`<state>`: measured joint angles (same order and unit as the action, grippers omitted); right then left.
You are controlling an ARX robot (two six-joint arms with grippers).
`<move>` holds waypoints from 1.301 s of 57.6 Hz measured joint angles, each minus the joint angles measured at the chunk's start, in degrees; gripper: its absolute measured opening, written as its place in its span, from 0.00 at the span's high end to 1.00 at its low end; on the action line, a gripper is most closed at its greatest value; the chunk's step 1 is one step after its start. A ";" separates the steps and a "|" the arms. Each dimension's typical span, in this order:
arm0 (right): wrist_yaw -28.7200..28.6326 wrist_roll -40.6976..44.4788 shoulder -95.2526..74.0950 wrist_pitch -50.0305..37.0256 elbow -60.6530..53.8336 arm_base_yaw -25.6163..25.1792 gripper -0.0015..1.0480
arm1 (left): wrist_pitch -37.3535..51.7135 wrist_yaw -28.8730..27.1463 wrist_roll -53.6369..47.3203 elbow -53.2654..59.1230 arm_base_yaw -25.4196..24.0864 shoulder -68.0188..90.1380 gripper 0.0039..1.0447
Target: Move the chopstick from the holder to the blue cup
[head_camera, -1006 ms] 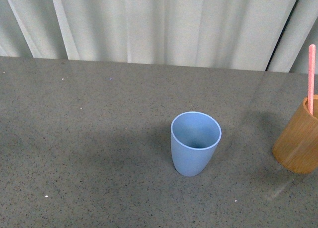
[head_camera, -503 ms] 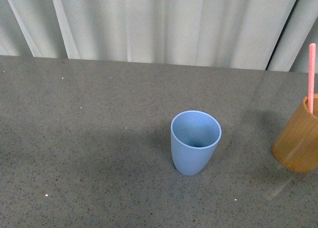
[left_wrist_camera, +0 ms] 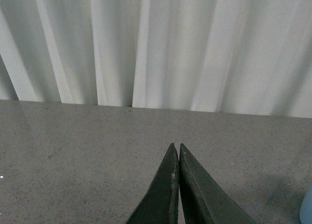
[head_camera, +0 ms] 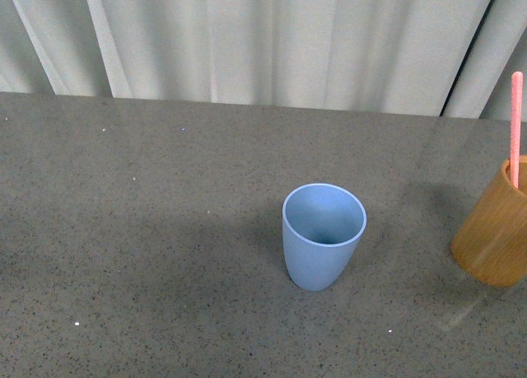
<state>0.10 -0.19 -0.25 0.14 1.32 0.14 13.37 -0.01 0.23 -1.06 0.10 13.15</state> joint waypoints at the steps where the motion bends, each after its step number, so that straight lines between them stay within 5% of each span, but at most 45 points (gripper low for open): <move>1: 0.00 0.00 0.00 0.00 0.00 0.00 0.10 | -0.33 0.00 0.00 0.00 0.00 -0.33 0.97; 32: 0.00 0.00 0.00 0.00 0.00 0.00 0.10 | -13.31 0.00 0.00 -0.02 0.00 -12.92 0.97; 57: 0.00 0.00 0.00 0.02 0.00 0.00 0.10 | -13.33 0.00 0.02 -0.02 0.00 -12.94 0.23; 64: 14.88 -10.40 -13.33 15.39 6.78 2.43 0.10 | -13.33 -0.15 0.00 -0.02 0.02 -12.94 0.05; 68: 12.11 -15.89 -21.79 14.27 7.80 -0.24 0.10 | -13.33 0.00 0.00 -0.02 0.00 -12.98 0.07; 75: -0.66 -19.30 -39.56 2.51 9.14 -4.74 0.10 | -13.33 0.00 0.00 -0.02 0.02 -12.96 0.06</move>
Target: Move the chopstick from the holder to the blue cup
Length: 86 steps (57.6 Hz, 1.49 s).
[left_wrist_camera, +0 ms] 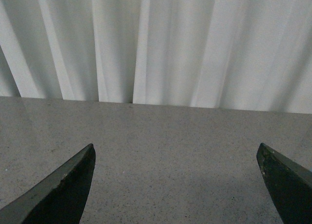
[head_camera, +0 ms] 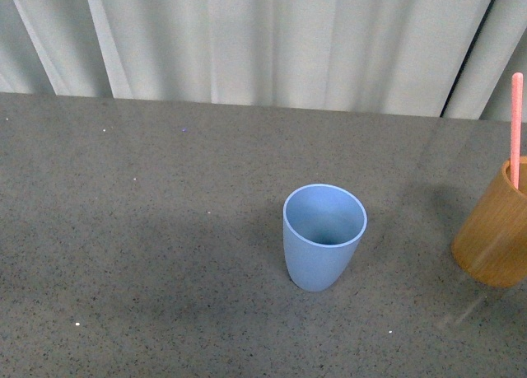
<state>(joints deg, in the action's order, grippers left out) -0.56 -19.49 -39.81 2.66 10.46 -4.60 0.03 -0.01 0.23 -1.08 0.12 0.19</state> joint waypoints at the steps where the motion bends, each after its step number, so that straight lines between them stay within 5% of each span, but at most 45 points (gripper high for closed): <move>1: -1.38 0.09 -1.92 -1.38 0.31 -0.02 0.10 | 0.00 0.00 -0.02 0.00 -0.02 0.00 0.06; 10: -9.53 7.28 -16.02 -8.24 4.68 2.73 0.10 | 0.00 0.00 -0.02 0.00 -0.02 0.00 0.06; 33: -5.18 27.28 -29.07 -16.20 11.26 3.56 0.10 | 0.00 0.00 -0.02 0.00 0.00 0.00 0.06; 45: -9.79 29.99 -36.11 -20.11 14.56 1.90 0.10 | 0.00 0.00 -0.02 0.00 -0.02 0.00 0.06; 86: -10.67 33.09 -52.06 -27.65 25.14 2.58 0.10 | 0.00 0.00 -0.02 0.00 -0.02 0.00 0.06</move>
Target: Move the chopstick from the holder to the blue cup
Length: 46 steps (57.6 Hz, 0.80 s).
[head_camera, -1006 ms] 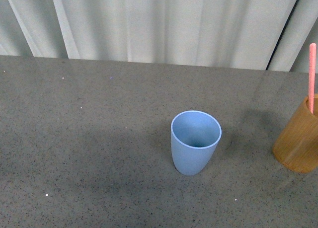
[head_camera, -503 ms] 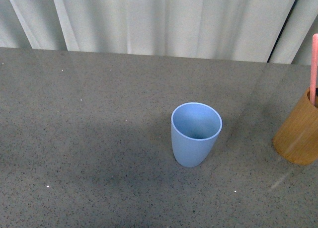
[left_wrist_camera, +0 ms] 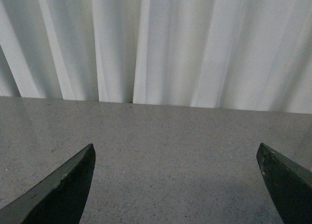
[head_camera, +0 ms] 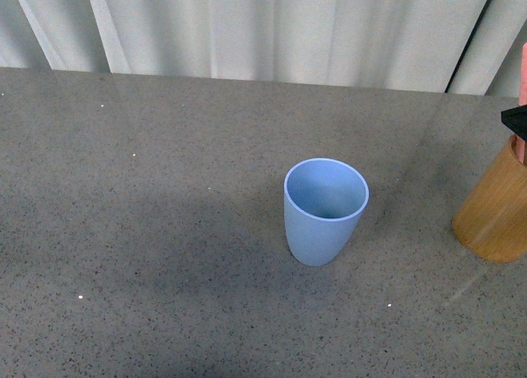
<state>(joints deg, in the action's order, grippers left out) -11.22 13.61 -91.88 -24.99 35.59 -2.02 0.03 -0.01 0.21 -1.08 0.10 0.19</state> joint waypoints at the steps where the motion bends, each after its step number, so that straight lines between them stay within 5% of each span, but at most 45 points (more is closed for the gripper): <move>1: -0.07 -0.04 -0.39 -0.17 0.33 -0.04 0.10 | 0.00 0.00 0.00 0.00 0.00 0.00 0.06; 26: -0.94 -2.14 -7.69 -4.66 5.29 -0.24 0.10 | 0.00 0.00 0.00 0.00 0.02 0.00 0.06; 46: -0.70 -4.46 -10.14 -7.32 5.97 1.68 0.60 | 0.00 0.00 0.00 0.00 0.00 0.00 0.06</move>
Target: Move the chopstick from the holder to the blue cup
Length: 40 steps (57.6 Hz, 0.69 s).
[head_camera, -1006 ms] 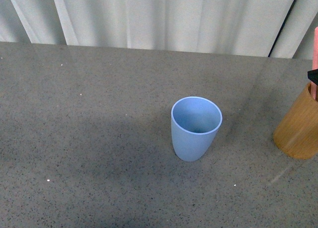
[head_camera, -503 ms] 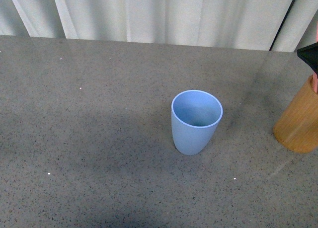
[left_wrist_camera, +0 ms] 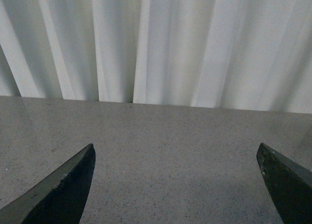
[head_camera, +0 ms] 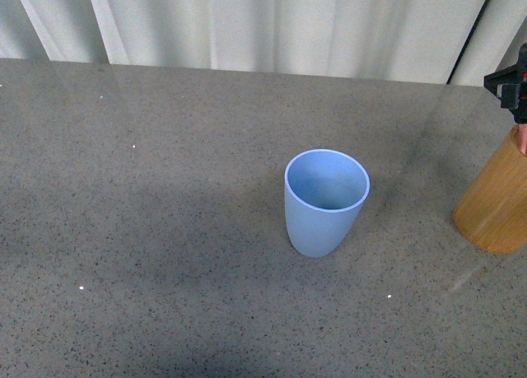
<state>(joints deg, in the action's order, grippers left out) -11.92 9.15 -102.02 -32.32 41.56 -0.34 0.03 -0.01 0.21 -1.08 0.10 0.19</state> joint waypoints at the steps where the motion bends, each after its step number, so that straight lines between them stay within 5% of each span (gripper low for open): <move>1: 0.02 -0.04 -0.04 -0.04 0.00 0.02 0.62 | 0.00 0.00 0.00 0.00 0.02 0.00 0.06; 14: 0.76 -0.46 0.13 -1.62 -0.46 0.11 0.97 | 0.00 0.00 0.00 0.00 0.00 0.00 0.06; 40: 1.22 -0.26 9.29 2.43 -2.47 0.74 0.98 | 0.00 0.00 0.00 0.00 0.00 0.00 0.06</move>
<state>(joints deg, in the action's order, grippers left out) -10.70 8.88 -92.73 -29.89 39.09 0.40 0.03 -0.01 0.21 -1.08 0.10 0.19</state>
